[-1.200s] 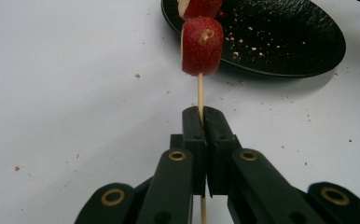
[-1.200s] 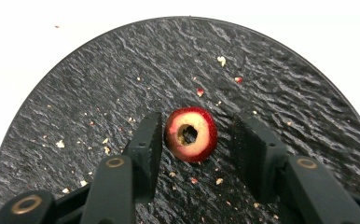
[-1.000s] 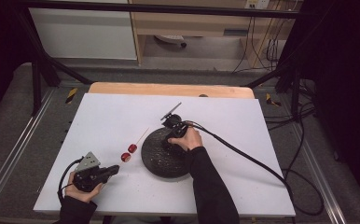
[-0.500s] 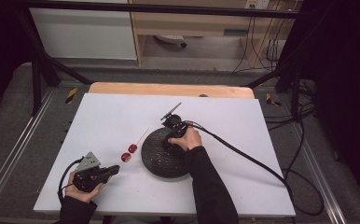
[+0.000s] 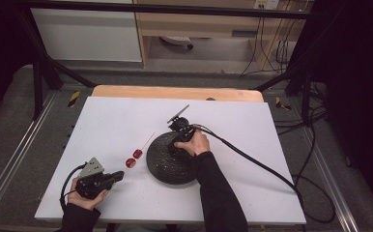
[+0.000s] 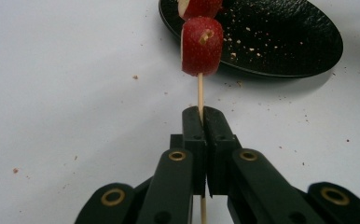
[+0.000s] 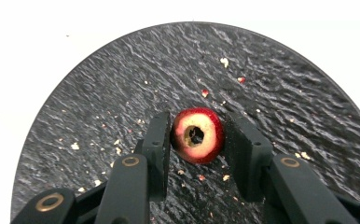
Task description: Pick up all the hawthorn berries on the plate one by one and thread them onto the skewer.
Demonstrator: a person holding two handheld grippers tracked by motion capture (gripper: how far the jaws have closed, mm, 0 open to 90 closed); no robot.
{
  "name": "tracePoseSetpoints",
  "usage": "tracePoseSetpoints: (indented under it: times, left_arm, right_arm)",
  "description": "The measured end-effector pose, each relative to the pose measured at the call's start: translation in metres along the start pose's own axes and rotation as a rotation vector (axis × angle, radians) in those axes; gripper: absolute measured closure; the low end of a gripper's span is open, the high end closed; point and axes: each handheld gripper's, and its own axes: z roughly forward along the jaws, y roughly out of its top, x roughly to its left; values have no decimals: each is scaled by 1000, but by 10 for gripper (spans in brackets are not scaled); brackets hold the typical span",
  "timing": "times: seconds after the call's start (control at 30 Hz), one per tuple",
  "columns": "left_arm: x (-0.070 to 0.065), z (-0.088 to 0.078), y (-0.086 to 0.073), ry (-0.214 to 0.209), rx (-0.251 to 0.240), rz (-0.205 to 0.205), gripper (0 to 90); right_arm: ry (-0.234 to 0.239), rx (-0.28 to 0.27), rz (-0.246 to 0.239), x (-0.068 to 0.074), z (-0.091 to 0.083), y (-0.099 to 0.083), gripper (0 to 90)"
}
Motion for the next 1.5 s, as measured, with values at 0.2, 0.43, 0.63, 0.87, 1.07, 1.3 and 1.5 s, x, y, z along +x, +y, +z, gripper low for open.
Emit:
tracePoseSetpoints:
  times: [0.2, 0.43, 0.63, 0.87, 1.07, 1.3, 1.5]
  left_arm:
    - [-1, 0, 0, 0, 1, 2, 880]
    - [-2, 0, 0, 0, -2, 4, 879]
    - [-3, 0, 1, 1, -2, 7, 879]
    - [-5, 1, 1, 0, -3, 12, 880]
    - [-7, 2, 2, -2, -1, 16, 880]
    - [-10, 4, 2, -4, -2, 20, 879]
    - [-14, 5, 3, -7, -8, 24, 880]
  right_arm:
    - [4, -22, 16, 3, -12, 0, 630]
    - [-4, -40, 37, 6, -25, -1, 630]
    - [-8, -71, 56, 10, -35, -6, 631]
    - [11, -145, 73, 11, -48, -21, 630]
    - [42, -222, 100, 11, -55, -37, 630]
    - [66, -311, 126, 12, -60, -53, 631]
    - [97, -397, 169, 13, -59, -67, 631]
